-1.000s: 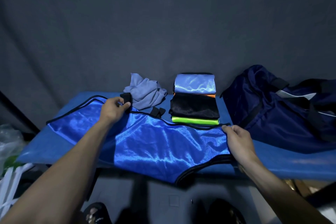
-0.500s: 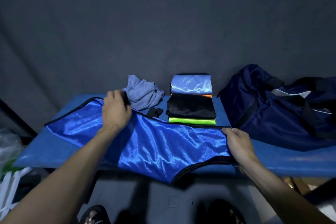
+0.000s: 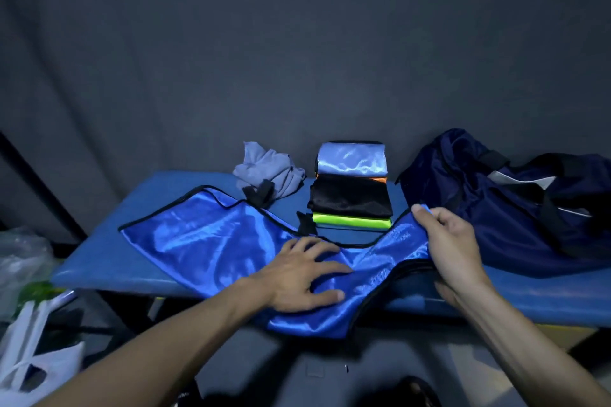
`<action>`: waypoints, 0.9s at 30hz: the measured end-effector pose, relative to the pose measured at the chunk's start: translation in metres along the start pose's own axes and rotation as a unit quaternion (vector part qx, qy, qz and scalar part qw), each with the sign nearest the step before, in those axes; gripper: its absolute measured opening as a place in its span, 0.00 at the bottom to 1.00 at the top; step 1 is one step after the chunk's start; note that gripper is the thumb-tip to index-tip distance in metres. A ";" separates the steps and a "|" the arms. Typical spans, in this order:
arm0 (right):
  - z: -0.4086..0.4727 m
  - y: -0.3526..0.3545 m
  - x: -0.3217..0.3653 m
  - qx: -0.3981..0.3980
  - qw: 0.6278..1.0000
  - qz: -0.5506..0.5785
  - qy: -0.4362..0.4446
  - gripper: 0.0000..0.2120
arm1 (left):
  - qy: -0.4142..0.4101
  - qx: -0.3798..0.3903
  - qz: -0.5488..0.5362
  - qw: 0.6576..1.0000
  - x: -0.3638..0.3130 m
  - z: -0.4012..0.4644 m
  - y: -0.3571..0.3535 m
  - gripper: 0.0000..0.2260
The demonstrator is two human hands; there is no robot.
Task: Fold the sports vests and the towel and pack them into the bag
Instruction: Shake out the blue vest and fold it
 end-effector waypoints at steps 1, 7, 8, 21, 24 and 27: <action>-0.003 -0.008 0.008 0.013 1.000 0.012 0.001 0.25 | 0.006 -0.003 -0.012 1.000 -0.002 0.001 0.003 0.25; -0.013 -0.084 0.033 0.089 0.996 0.011 -0.008 0.14 | 0.072 -0.173 -0.162 0.969 0.064 -0.022 0.065 0.06; -0.012 -0.098 0.032 0.102 0.995 0.001 -0.018 0.13 | 0.134 -0.222 -0.155 0.953 0.092 -0.035 0.074 0.07; 0.013 -0.216 -0.017 0.192 0.974 -0.006 -0.120 0.08 | 0.356 -0.218 0.040 0.908 0.239 -0.079 0.067 0.08; 0.022 -0.221 -0.027 0.193 0.972 -0.009 -0.135 0.08 | 0.364 -0.214 0.021 0.906 0.252 -0.072 0.069 0.05; 0.030 -0.225 -0.029 0.196 0.970 -0.002 -0.145 0.08 | 0.423 -0.190 -0.008 0.886 0.272 -0.070 0.076 0.11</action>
Point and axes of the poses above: each hand's wrist, its own z-axis towards the middle knuckle, its own y-axis out of the back of the hand, x = y × z, the point moved 4 cm from there along z, towards the middle knuckle, and after that the axes turned 2 degrees about x, right-handed, at the moved point
